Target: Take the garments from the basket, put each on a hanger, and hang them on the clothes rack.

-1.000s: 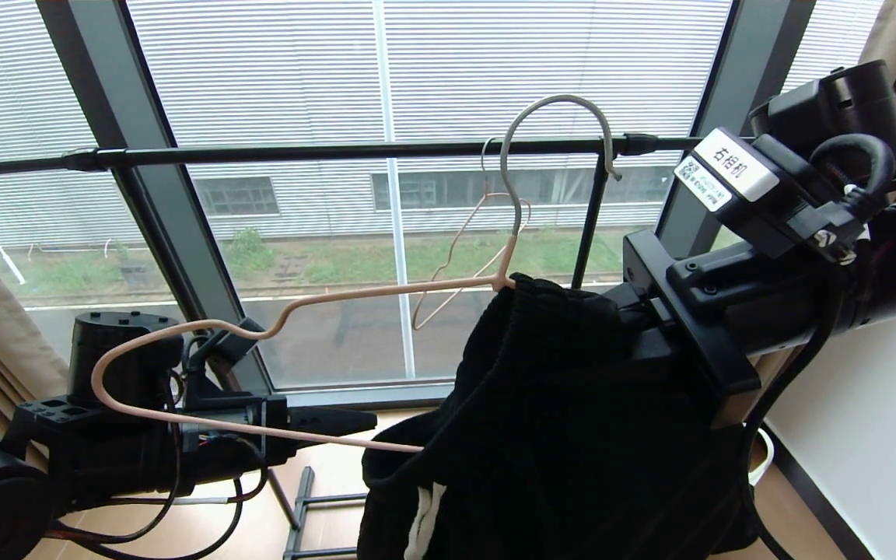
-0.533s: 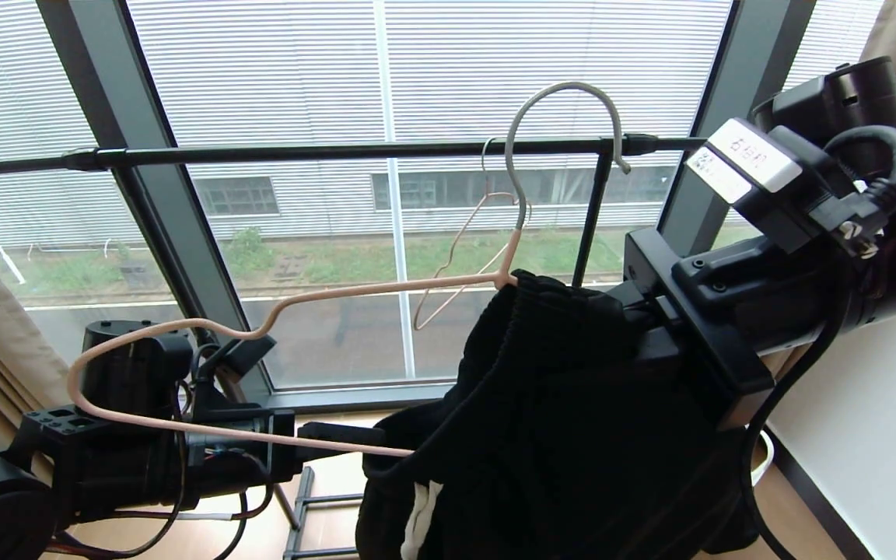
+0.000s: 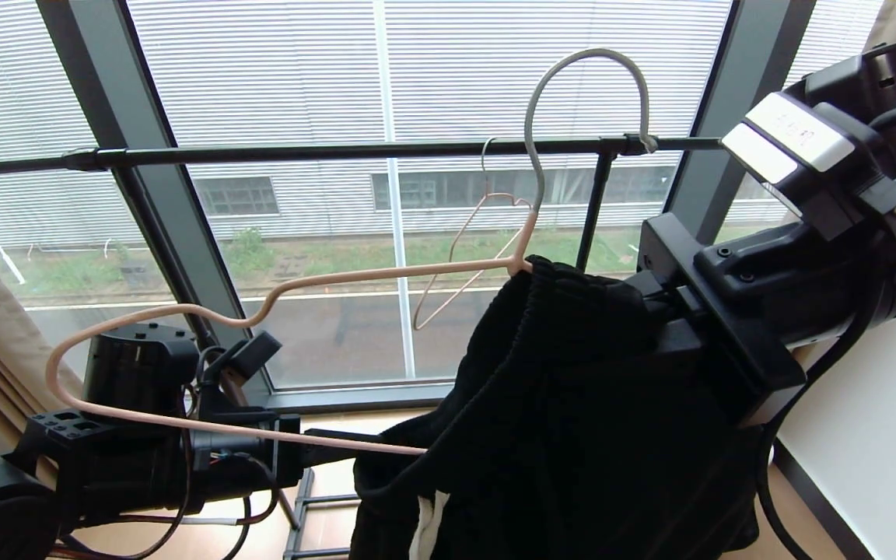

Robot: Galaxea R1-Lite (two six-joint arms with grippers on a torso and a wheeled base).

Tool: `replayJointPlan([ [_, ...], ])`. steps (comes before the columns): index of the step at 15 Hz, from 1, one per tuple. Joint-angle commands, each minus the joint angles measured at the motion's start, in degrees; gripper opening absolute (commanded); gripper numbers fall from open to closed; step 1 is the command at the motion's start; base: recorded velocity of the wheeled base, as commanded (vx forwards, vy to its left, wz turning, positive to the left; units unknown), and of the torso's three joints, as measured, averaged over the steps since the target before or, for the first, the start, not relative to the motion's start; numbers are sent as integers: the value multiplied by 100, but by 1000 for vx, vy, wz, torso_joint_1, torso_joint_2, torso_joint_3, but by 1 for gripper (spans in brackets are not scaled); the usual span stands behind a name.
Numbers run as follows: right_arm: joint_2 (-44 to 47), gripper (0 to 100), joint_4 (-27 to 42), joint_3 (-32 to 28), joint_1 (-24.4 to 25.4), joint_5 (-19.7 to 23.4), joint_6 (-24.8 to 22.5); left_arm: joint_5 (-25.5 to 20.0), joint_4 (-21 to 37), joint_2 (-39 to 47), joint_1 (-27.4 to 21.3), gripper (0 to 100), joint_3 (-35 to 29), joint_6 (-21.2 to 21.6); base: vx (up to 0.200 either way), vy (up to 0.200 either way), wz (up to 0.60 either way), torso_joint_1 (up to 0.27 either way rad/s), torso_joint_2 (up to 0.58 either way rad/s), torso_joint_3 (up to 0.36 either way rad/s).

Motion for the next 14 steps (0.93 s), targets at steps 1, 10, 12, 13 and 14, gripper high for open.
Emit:
replayJointPlan([
  [1,-18,0,-1,6,2,0,-3,1,-3,9,-8,0,-2,-4,0,0,0,0,0,0],
  [10,-387,0,8,375,-578,-35,6,1,-12,-17,475,0,-178,-4,0,0,0,0,0,0],
  [12,-475,0,17,674,-815,-132,14,1,-12,-26,695,0,-257,-4,0,0,0,0,0,0],
  [13,-519,0,17,806,-886,-228,6,1,-3,-35,756,0,-301,-4,0,0,0,0,0,0],
  [14,-546,0,17,929,-921,-351,6,1,-3,-52,809,0,-309,5,0,0,0,0,0,0],
])
